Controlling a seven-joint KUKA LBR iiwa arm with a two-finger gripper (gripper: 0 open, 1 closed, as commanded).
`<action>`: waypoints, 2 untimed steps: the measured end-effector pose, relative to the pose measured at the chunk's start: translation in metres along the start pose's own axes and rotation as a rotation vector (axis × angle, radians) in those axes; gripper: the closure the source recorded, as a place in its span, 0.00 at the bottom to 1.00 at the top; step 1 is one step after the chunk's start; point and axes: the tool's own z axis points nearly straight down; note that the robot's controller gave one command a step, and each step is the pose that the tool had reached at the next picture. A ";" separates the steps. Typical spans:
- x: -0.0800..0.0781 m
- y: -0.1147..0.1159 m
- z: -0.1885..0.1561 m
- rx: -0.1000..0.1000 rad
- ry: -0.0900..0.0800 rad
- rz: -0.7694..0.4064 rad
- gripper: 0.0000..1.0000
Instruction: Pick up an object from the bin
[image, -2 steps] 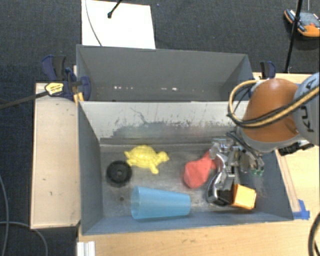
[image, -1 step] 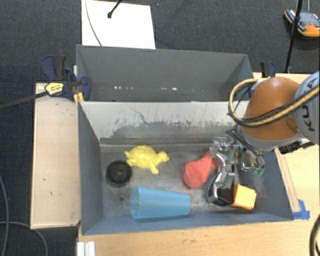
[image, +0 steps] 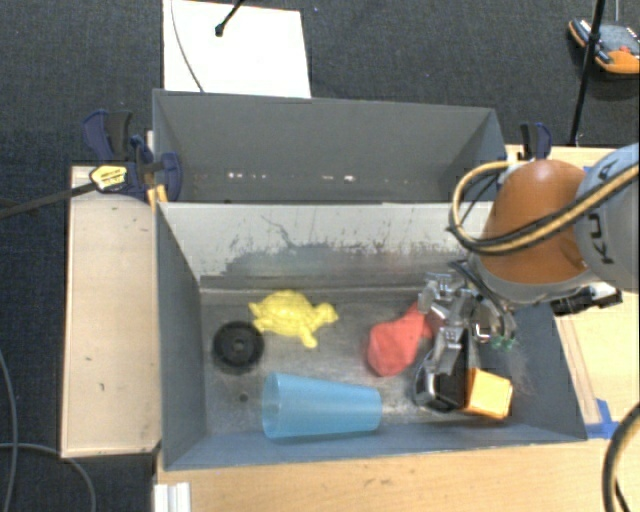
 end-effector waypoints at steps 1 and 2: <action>-0.005 -0.005 0.047 0.000 0.010 0.137 0.00; -0.003 -0.006 0.072 0.000 0.011 0.144 1.00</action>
Offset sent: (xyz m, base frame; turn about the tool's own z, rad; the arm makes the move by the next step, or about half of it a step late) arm 0.0024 -0.0070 -0.0721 0.1460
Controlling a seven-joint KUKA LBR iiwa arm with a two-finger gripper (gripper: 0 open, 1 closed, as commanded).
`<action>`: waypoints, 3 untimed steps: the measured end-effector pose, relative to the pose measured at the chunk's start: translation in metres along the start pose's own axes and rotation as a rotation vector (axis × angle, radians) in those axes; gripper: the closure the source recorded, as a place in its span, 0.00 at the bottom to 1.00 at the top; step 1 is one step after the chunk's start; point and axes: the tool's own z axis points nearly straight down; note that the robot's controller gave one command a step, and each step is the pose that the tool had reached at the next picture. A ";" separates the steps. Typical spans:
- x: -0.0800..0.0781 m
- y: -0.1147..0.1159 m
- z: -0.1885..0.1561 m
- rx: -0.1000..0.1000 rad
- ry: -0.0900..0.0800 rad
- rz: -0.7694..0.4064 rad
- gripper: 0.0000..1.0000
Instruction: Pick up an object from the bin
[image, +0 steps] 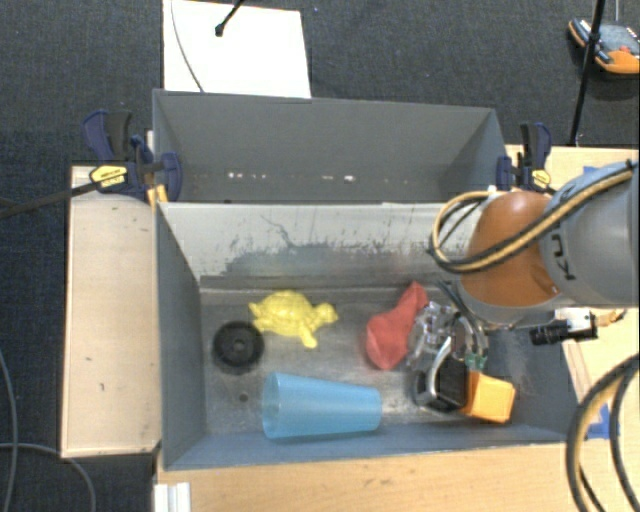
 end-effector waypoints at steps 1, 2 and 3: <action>-0.001 0.000 0.000 -0.001 -0.002 -0.002 0.00; 0.000 0.000 0.000 -0.001 -0.001 -0.003 0.00; -0.003 -0.002 0.000 -0.002 -0.003 0.064 0.00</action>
Offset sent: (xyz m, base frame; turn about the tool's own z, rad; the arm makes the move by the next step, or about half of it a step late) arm 0.0000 0.0000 0.0000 0.0000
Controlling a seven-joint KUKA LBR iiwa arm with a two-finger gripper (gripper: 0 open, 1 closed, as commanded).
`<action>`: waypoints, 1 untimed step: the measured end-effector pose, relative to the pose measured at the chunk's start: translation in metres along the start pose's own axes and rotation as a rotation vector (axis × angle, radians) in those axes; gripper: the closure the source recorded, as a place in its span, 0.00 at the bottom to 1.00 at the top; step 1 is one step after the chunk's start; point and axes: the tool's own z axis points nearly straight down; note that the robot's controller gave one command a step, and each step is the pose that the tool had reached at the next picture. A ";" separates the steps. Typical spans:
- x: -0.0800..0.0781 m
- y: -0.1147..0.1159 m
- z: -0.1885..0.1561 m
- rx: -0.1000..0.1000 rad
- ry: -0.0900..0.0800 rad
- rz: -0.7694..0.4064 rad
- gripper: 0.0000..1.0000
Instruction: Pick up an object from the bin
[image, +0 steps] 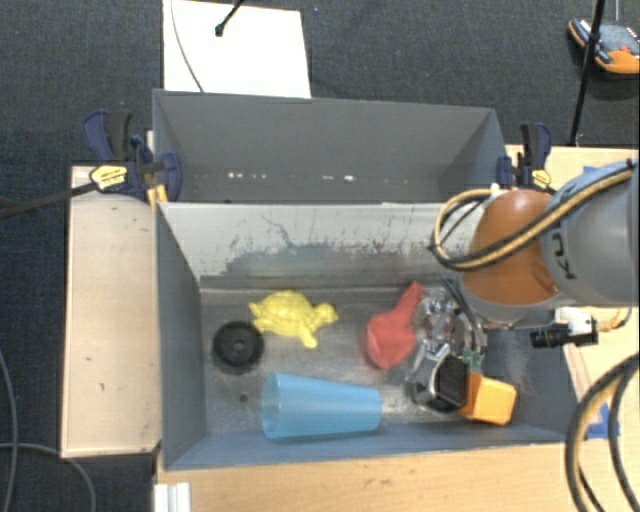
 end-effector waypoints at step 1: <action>-0.029 -0.001 0.001 0.003 0.000 0.017 0.00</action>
Offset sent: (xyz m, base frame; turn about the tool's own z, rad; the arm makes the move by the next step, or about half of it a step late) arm 0.0251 -0.0103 -0.0013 0.2453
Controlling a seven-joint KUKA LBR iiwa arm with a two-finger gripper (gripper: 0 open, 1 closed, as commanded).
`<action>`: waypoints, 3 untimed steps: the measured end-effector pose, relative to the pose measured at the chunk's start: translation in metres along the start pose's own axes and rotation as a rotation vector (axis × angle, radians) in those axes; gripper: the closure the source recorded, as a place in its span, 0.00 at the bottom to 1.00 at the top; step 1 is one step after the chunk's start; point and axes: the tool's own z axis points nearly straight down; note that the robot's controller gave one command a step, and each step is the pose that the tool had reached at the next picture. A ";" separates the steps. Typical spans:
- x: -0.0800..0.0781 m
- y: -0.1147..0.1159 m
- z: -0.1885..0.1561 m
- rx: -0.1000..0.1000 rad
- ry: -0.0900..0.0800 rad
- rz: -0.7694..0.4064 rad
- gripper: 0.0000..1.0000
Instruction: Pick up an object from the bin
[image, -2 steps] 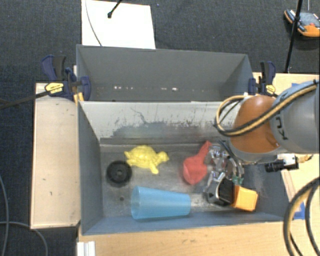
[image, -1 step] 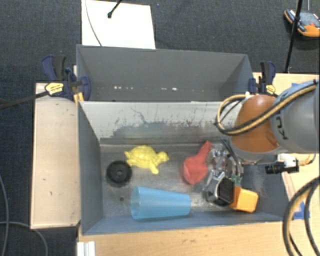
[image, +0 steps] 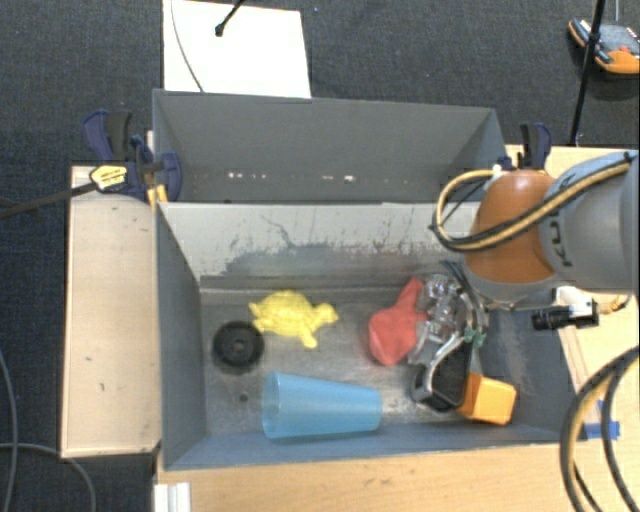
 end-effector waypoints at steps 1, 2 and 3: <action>-0.061 0.010 0.001 0.005 0.016 -0.001 1.00; -0.074 0.013 0.001 0.013 0.046 -0.001 1.00; -0.021 0.000 -0.176 0.002 0.003 -0.053 1.00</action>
Offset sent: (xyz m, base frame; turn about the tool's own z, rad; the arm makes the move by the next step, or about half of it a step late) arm 0.0000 0.0000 0.0000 0.0000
